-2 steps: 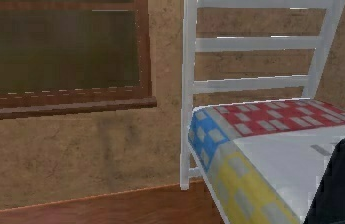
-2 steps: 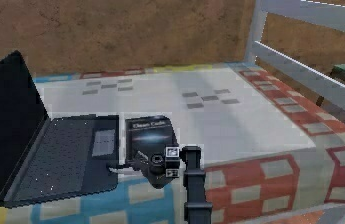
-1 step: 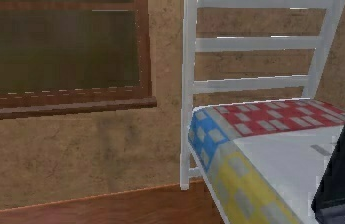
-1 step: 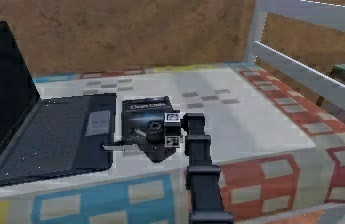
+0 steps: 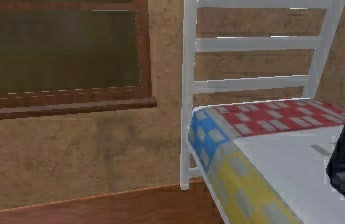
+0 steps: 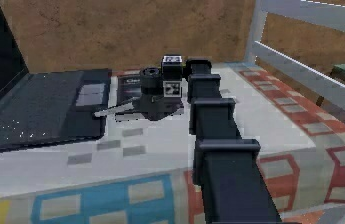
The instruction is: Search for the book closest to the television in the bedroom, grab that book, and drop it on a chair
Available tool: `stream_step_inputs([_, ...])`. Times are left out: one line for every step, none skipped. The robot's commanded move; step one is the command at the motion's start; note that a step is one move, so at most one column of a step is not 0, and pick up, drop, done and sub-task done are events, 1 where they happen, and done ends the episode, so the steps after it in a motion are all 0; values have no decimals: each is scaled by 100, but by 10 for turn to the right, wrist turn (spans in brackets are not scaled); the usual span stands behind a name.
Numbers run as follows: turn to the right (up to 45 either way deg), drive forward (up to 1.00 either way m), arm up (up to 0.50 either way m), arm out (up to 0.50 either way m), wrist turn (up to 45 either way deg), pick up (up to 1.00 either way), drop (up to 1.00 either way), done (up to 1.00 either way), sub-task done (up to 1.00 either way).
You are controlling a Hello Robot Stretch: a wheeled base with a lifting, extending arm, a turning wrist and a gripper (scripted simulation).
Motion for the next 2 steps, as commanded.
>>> stream_step_inputs([0,0,0,0,-450,0,0,0,0])
stream_step_inputs([0,0,0,0,-420,0,0,0,0])
